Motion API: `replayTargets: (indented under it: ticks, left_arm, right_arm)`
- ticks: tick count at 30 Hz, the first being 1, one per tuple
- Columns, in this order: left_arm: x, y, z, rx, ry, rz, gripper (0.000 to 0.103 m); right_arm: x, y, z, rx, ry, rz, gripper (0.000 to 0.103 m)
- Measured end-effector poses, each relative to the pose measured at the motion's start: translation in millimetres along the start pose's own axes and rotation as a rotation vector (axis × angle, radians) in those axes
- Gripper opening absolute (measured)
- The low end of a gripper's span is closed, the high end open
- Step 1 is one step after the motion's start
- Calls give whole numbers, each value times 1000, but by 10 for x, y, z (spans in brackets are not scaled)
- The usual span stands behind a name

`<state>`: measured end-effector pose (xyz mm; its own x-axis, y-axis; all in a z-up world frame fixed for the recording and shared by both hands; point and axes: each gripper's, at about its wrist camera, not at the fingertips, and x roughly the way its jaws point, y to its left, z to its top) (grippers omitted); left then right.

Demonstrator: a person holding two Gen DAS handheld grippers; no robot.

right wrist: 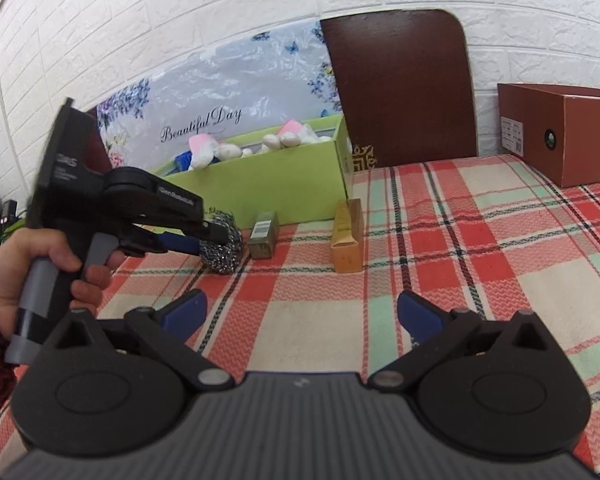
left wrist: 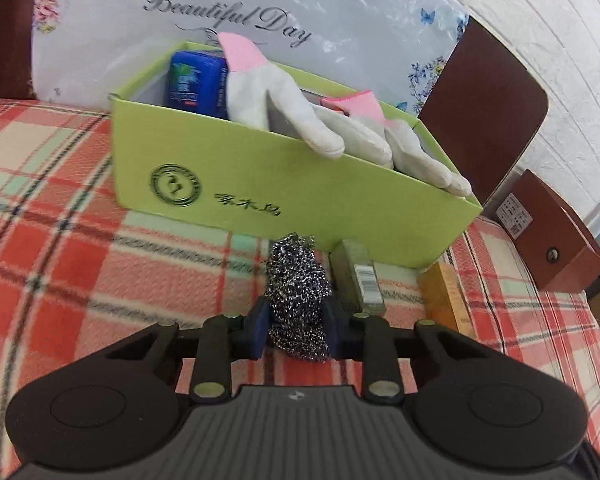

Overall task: Organize objects
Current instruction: 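Grasp the steel-wool scrubber with the left tool while the right tool grasps the olive-green box, then carry the scrubber and olive-green box into the lime-green box and open both tools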

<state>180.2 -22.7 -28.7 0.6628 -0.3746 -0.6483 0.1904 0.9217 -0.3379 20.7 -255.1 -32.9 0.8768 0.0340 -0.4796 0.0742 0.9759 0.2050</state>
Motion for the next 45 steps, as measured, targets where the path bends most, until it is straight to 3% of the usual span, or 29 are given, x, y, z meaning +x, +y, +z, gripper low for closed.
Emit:
replayTargets:
  ticks: [5,7,11,13,15,16,17,19,20,24,26,32,35,41,45]
  left_arm:
    - [-405,177,-259,-11,-17,32,28]
    - [-488,287,-345,-51,-15,36,28]
    - [-572,431,-398,-105,-23,24,29]
    - [-586,461,-391,-130,-19,25,35]
    - [-586,463,-383,-142,-19,37,57]
    - [-594,457,-384,-147,-23,49,60]
    - [-601,447,-383,-148,-29,56,61]
    - [-615,452,-385,-148,-29,50,61]
    - [-620,465,-391,-153,-32,49,62]
    - [-536,522,-359,-196,-27,89,66]
    - [-468,518,-328,-194,-28,82,66]
    - [-270,479,-193,-206,-39,169,75]
    - [-291,534,-194,-249,-31,164,75]
    - [-564,589,-308,-252,-87,127,75]
    - [-505,692,-299,-331,-55,104,75]
  right_arm:
    - [241,185,88,-92,-11,59,103]
    - [425,290,174,-145,-5,66,96]
    - [912,436,352,-204,51,45,75]
    - [1125,462,432,-197,75,32,68]
    - [1283,486,482,-190,87,23,60]
    - [1362,490,497,-191,95,18,56]
    - [1418,497,500,-195,103,17,49]
    - [1475,493,490,-204,122,20,24]
    - [1448,485,480,-200,120,21,22]
    - [1053,479,386,-212,73,62,22]
    - [825,465,296,-205,75,74,22]
    - [438,409,24,-140,107,108,22]
    - [378,447,-25,-156,116,116,22]
    - [384,467,-15,-152,110,119,25]
    - [394,486,-21,-146,112,120,30]
